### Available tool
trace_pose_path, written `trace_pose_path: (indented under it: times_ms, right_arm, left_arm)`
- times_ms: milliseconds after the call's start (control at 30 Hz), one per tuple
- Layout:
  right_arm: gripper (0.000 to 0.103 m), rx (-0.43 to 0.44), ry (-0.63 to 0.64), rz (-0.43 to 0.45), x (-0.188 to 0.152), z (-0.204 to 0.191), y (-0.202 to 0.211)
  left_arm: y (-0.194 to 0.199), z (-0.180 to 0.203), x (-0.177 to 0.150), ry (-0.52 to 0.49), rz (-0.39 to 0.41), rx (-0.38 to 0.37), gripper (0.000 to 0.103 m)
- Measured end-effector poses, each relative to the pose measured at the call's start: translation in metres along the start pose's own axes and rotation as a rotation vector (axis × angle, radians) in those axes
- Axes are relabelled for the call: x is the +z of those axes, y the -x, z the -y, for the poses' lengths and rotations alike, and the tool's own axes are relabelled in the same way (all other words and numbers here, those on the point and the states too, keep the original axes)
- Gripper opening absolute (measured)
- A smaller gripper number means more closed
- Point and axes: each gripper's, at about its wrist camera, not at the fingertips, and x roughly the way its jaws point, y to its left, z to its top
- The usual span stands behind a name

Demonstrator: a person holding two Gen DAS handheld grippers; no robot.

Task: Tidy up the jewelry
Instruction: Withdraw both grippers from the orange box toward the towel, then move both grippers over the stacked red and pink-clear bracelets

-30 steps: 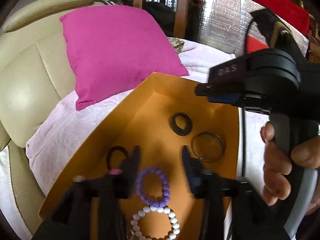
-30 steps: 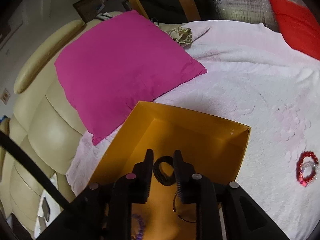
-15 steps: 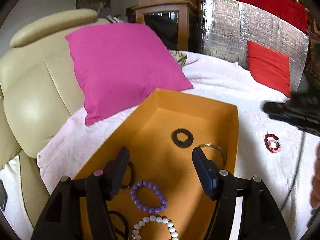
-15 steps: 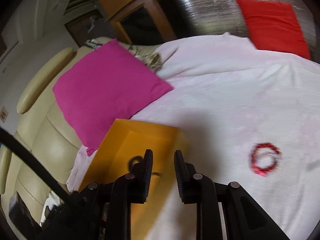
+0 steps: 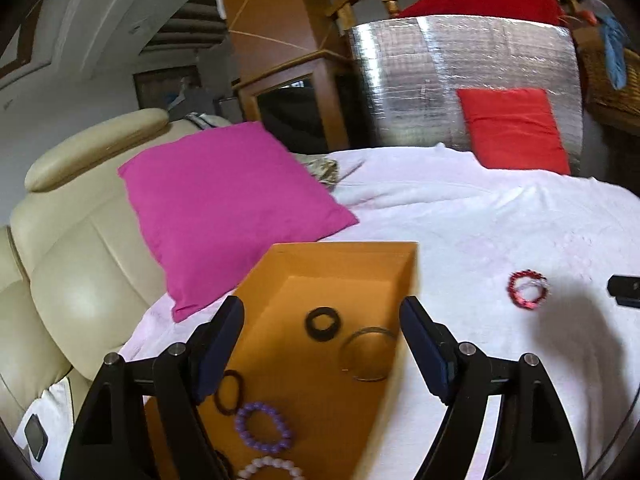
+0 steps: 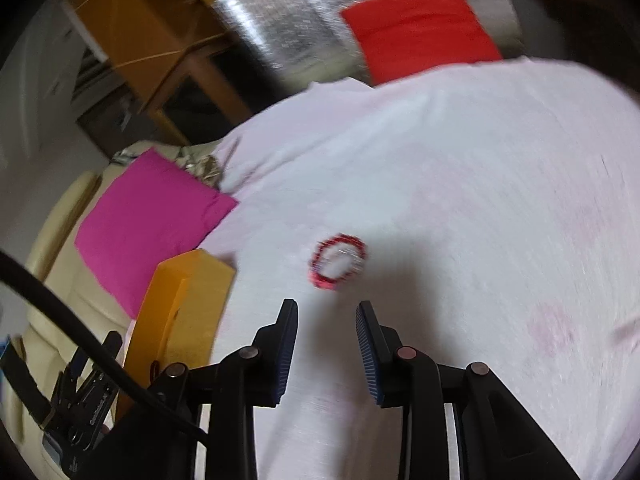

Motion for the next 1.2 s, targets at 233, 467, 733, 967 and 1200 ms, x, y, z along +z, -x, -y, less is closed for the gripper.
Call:
trace_pose_path:
  times_ms: [233, 467, 733, 967, 1200]
  right_arm:
    - [0.033, -0.032, -0.017, -0.039, 0.003, 0.025, -0.004]
    - [0.033, -0.091, -0.078, -0.071, 0.003, 0.061, 0.005]
    - [0.033, -0.048, -0.168, -0.042, 0.011, 0.092, 0.026]
    - [0.033, 0.005, -0.05, -0.031, 0.025, 0.061, 0.002]
    - [0.033, -0.015, 0.047, -0.087, 0.032, 0.022, -0.057]
  left_arm:
    - [0.01, 0.055, 0.003, -0.099, 0.018, -0.044, 0.08]
    - [0.01, 0.1, 0.001, -0.167, -0.016, -0.168, 0.08]
    - [-0.032, 0.116, 0.004, 0.005, -0.193, -0.42, 0.08]
    - [-0.053, 0.11, -0.011, 0.071, -0.299, -0.345, 0.07]
    - [-0.054, 0.098, -0.01, 0.062, -0.3, -0.319, 0.07]
